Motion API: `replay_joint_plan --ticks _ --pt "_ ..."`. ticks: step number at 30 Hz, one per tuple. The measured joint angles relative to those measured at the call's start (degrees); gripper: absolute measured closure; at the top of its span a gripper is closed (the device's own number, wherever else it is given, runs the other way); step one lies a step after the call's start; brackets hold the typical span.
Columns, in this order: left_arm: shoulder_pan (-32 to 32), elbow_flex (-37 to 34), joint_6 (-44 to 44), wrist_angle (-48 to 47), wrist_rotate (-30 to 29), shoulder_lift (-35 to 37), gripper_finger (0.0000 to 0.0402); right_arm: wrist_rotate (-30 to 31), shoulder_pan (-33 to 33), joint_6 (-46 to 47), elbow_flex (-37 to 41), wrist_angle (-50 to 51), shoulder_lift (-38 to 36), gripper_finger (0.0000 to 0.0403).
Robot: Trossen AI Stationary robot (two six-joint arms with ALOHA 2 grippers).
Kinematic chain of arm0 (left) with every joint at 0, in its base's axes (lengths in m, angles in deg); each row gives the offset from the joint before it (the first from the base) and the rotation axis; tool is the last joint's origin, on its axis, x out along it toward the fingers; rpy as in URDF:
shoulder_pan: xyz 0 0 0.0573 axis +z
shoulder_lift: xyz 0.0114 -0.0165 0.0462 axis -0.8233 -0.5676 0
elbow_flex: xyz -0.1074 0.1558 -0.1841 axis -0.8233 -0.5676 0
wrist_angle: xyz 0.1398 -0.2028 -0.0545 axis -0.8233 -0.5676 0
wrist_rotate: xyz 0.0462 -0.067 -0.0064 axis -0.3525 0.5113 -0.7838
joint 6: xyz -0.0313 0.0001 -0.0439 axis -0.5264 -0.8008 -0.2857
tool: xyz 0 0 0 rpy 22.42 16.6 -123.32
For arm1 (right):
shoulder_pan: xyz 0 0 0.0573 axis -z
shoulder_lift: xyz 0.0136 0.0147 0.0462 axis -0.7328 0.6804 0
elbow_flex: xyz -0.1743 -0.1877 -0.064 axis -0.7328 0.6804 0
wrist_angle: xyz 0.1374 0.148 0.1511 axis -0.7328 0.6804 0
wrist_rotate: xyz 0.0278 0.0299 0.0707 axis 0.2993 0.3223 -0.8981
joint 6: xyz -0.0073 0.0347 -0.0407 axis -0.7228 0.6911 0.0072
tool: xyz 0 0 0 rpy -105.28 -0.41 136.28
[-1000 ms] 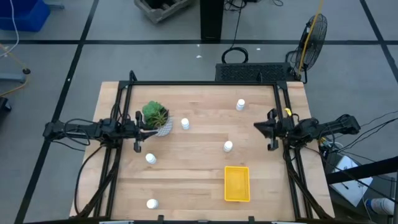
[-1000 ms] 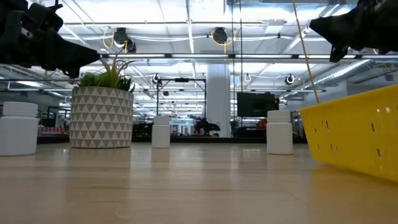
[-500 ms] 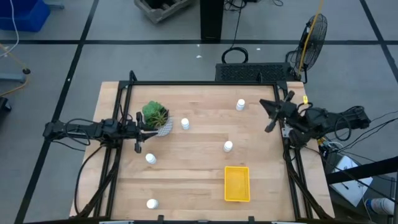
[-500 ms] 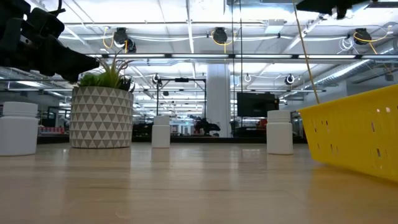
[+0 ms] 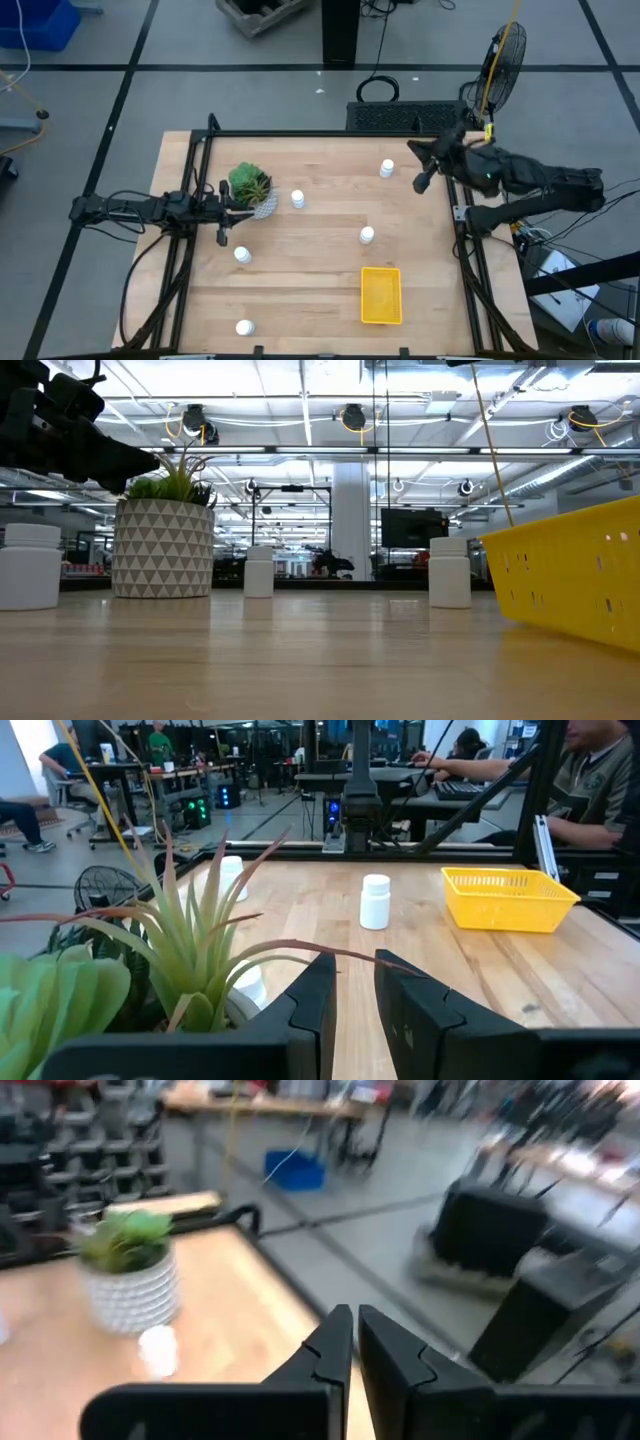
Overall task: Pick and place pill bottles into a basket
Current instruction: Put the pill bottle into the basket
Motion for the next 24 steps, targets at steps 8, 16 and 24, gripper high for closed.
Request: replay_joint_plan --ticks 8,16,24 --pt "0.0 0.0 -0.1 -0.07 0.0 0.0 0.0325 -12.12 16.4 4.12 -12.3 19.03 11.93 0.0387" --pt "0.0 0.0 -0.1 -0.1 -0.02 0.0 0.0325 -24.94 29.61 2.26 -13.24 28.17 22.27 0.0387" --pt "0.0 0.0 -0.31 -0.13 -0.04 0.0 0.0325 -25.42 32.42 -3.59 -9.84 17.21 27.91 0.0387"
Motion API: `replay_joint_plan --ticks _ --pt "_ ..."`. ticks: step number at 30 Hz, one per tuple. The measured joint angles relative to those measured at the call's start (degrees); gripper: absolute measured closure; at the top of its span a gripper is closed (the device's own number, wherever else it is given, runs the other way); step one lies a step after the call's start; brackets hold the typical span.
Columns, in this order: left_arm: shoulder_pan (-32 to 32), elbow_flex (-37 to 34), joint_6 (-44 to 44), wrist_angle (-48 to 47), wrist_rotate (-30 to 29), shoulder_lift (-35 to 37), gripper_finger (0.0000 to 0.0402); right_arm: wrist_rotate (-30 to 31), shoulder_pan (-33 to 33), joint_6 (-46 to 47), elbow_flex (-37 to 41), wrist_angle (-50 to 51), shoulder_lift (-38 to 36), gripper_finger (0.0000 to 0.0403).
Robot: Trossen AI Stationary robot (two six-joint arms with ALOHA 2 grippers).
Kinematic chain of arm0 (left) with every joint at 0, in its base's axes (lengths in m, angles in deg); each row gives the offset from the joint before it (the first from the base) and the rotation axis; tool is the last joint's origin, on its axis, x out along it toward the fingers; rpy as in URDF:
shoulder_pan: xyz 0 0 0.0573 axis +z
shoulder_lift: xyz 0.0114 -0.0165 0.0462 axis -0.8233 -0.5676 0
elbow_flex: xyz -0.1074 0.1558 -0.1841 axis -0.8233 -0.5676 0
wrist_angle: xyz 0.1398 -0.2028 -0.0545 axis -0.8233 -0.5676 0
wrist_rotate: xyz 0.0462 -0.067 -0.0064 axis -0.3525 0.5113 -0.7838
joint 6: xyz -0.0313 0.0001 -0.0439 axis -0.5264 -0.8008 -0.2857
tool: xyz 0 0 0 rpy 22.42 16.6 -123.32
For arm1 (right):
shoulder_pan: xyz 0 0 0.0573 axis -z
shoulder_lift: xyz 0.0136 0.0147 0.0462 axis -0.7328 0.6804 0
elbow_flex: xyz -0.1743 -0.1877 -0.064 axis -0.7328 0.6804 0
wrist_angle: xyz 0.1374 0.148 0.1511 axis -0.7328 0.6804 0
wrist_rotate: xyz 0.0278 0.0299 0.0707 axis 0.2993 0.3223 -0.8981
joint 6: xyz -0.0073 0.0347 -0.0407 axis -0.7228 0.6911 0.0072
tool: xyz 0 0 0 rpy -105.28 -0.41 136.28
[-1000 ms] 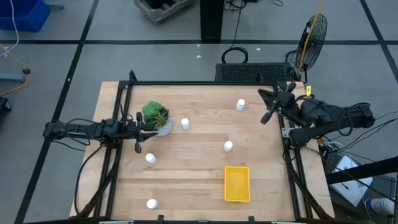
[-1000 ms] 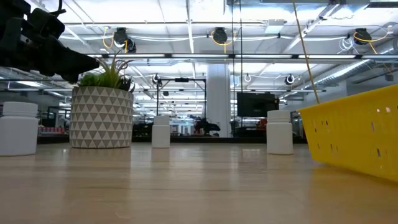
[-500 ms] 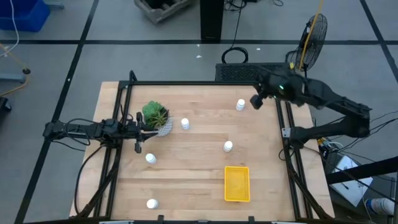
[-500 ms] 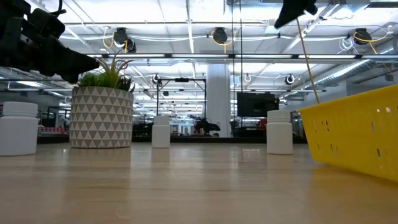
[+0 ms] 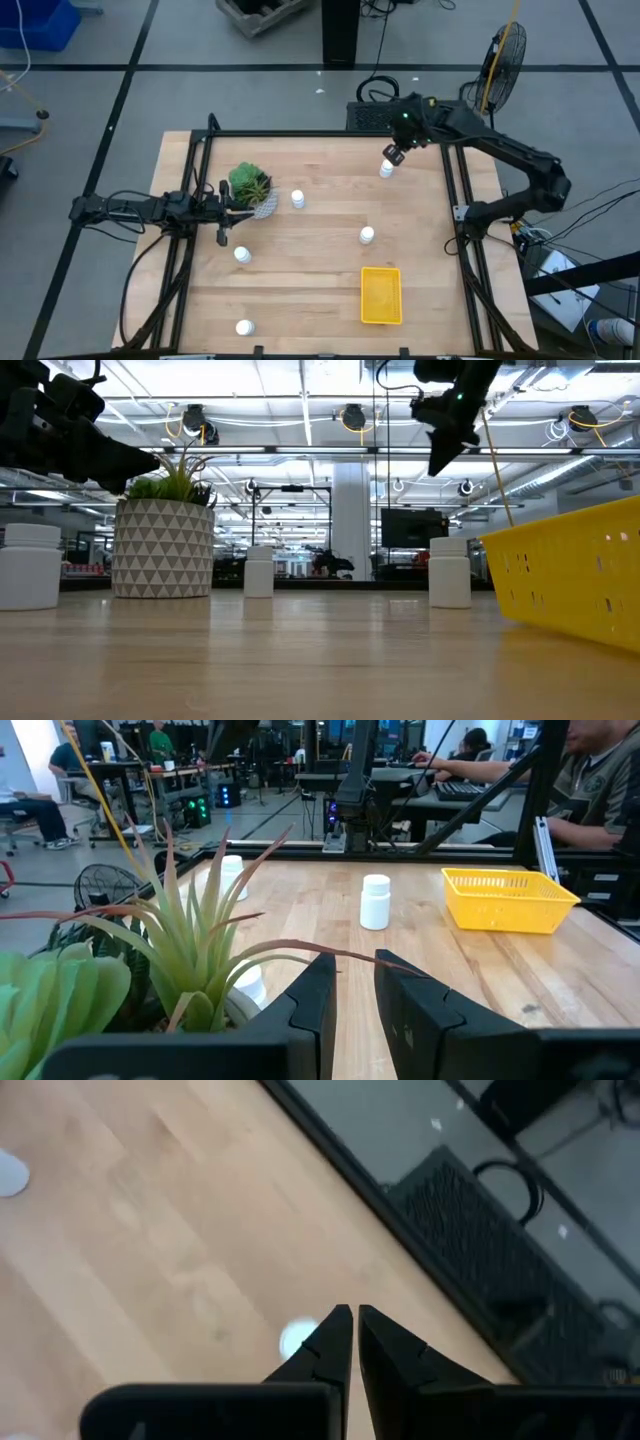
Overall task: Pick and place pill bottles into a basket
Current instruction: Put the pill bottle into the basket
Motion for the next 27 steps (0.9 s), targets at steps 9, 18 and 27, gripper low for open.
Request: replay_joint_plan --ticks 9,18,27 --pt "0.0 0.0 -0.95 -0.14 0.04 0.02 0.0325 -3.24 -0.04 -1.62 3.44 -5.51 1.78 0.0381" --pt "0.0 -0.02 -1.45 -0.39 0.48 0.0 0.0325 -3.13 -0.04 -2.46 3.48 -5.22 1.71 0.0269" --pt "0.0 -0.02 -1.71 -0.41 0.5 0.0 0.0325 -3.16 -0.04 -1.02 2.44 0.3 2.45 0.019"
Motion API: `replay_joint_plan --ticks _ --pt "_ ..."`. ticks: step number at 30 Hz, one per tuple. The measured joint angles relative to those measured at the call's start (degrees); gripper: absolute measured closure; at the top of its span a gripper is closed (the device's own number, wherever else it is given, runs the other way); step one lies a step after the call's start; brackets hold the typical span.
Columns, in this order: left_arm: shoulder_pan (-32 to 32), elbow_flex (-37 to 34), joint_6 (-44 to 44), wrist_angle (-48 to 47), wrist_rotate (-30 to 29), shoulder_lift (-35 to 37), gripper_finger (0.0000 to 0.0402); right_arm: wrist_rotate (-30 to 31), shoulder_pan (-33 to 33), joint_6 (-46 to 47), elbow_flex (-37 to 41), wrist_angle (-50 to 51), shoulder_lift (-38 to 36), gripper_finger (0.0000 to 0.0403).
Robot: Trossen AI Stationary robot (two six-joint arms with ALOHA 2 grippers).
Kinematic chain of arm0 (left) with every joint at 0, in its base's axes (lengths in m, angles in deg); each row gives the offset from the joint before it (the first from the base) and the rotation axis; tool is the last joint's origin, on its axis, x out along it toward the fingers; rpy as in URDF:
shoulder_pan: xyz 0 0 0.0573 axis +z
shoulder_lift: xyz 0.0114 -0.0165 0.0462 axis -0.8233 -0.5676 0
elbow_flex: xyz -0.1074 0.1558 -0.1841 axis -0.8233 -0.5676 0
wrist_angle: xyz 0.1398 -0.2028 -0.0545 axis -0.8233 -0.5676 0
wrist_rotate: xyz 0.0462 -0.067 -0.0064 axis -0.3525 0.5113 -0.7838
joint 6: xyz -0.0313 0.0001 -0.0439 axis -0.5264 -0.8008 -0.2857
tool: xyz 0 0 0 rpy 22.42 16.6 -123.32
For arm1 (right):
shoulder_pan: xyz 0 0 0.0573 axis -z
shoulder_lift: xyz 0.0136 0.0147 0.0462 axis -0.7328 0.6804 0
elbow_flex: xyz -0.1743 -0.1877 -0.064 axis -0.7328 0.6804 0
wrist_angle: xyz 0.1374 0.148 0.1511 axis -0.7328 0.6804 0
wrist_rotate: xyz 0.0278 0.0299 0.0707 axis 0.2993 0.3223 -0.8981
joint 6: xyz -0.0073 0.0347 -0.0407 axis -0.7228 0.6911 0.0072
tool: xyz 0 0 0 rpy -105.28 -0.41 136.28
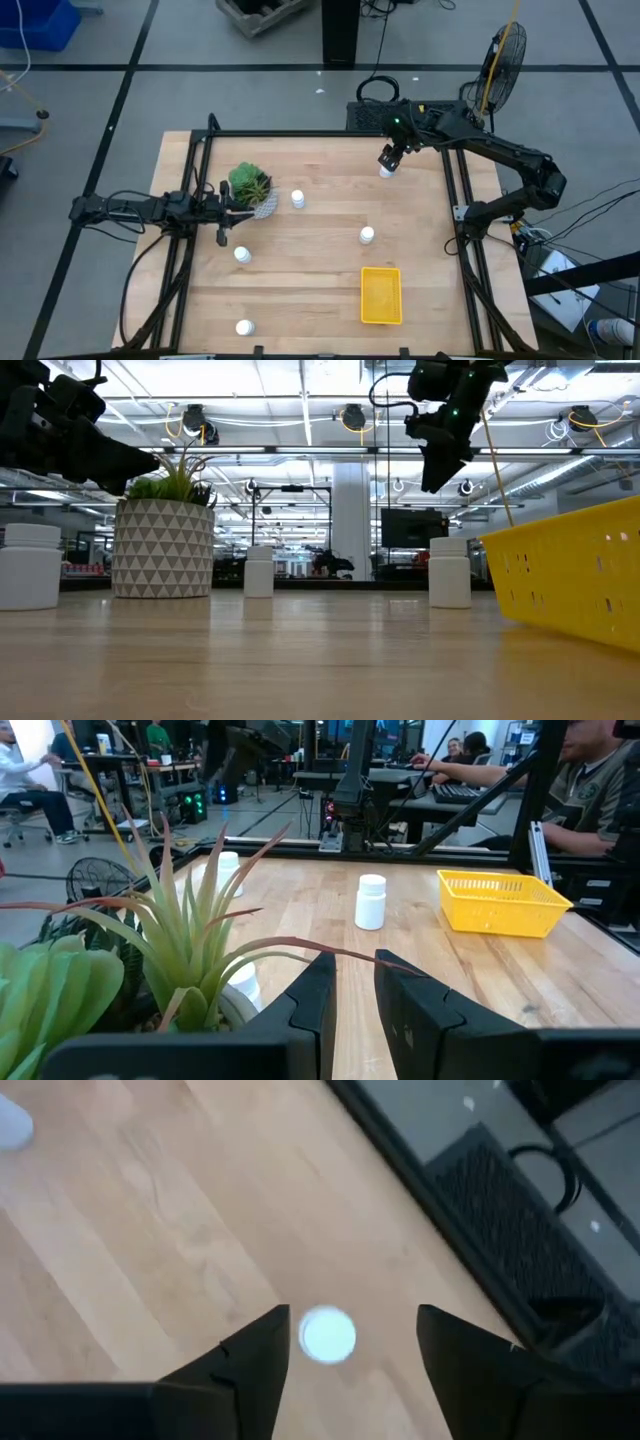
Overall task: Pick and place pill bottles into a basket
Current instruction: Put the pill bottle into the basket
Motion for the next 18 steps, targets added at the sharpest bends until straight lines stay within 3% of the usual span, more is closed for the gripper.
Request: replay_joint_plan --ticks 6,18 --pt "0.0 -0.02 0.0 0.0 -0.02 0.01 0.0325 0.05 0.37 1.87 -2.19 6.78 3.53 0.0196" --pt "0.0 -0.02 0.47 0.02 -0.28 0.01 0.0325 0.0 0.37 1.33 -2.3 7.42 10.75 0.0197"
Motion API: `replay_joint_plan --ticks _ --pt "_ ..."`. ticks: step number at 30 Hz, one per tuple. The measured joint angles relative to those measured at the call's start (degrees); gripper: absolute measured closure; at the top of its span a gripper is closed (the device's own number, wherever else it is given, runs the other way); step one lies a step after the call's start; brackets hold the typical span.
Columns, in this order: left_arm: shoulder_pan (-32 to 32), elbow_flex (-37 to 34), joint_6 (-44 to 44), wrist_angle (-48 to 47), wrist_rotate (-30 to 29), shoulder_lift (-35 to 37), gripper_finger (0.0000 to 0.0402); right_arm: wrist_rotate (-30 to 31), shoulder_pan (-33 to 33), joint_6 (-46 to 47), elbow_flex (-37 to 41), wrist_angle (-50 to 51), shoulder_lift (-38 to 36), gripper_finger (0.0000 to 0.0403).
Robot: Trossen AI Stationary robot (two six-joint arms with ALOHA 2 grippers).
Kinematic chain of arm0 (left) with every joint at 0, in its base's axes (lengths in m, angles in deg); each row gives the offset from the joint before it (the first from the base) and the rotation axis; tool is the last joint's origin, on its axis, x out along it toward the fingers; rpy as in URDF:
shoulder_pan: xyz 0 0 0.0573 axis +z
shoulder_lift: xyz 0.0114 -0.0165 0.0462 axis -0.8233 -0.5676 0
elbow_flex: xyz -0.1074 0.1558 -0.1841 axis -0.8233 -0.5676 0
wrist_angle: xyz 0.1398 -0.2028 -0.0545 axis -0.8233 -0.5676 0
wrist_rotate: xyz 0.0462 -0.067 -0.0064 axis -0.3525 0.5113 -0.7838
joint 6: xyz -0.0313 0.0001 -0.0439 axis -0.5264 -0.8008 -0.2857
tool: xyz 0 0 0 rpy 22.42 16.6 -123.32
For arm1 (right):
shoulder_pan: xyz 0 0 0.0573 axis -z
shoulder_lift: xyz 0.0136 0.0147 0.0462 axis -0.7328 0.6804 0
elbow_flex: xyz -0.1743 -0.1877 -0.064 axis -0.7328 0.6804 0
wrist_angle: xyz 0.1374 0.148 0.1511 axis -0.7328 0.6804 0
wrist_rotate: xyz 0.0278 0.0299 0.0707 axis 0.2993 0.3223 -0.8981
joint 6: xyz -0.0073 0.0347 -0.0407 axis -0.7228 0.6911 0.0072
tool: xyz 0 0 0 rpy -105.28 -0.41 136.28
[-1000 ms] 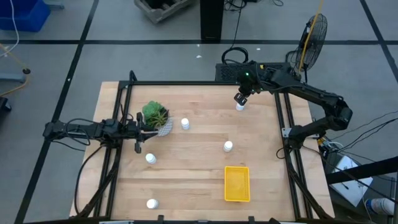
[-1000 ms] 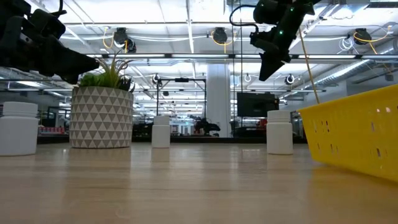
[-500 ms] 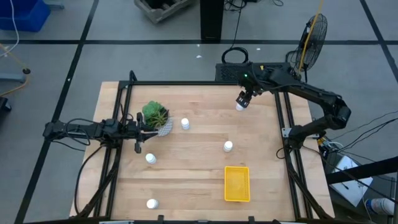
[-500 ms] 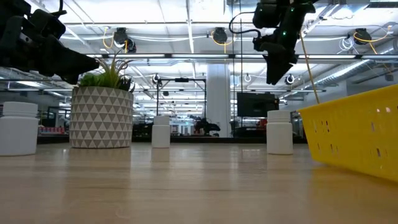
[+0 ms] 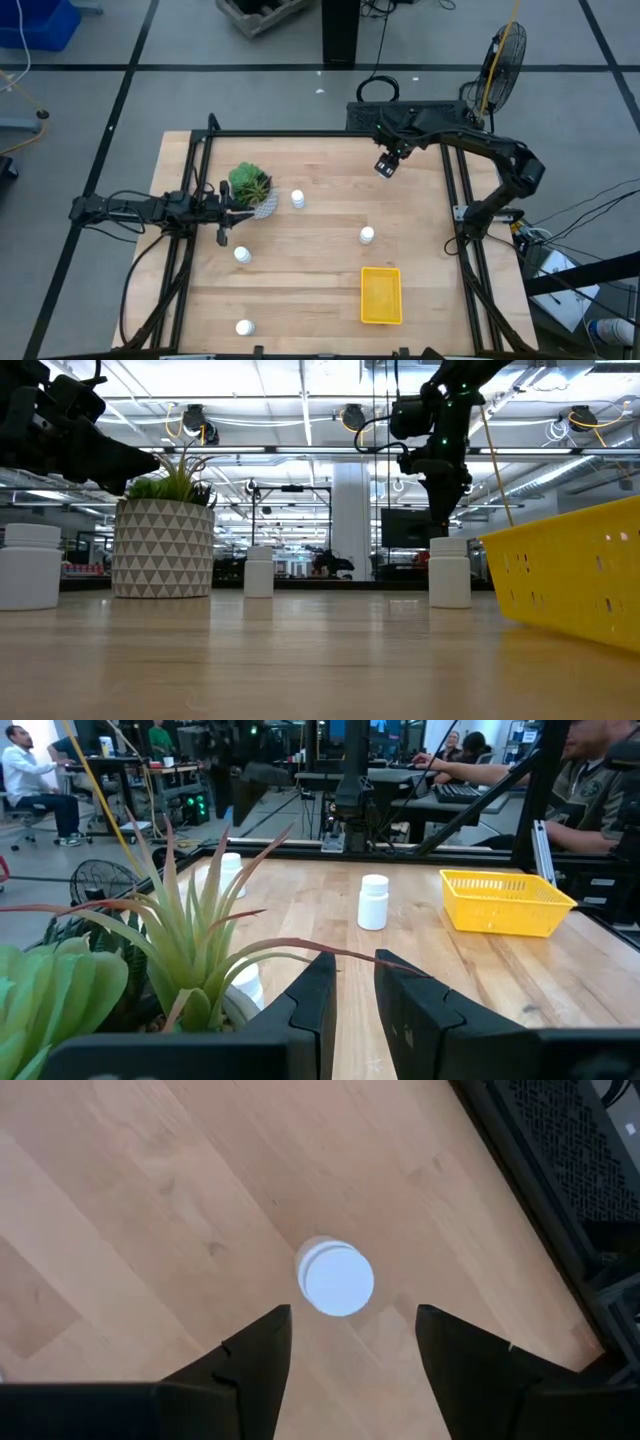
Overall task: Pick and place pill bottles into a basket
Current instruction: Put the pill bottle into the basket
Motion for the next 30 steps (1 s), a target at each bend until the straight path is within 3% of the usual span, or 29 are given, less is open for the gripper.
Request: replay_joint_plan --ticks 18,30 --pt "0.0 -0.04 -0.05 -0.02 0.28 -0.01 0.0325 0.38 0.76 -1.4 0.16 -2.08 2.25 0.0165" --pt "0.0 -0.04 -0.29 -0.04 0.33 -0.01 0.0325 0.36 0.76 -1.62 5.85 -6.45 2.25 0.0165"
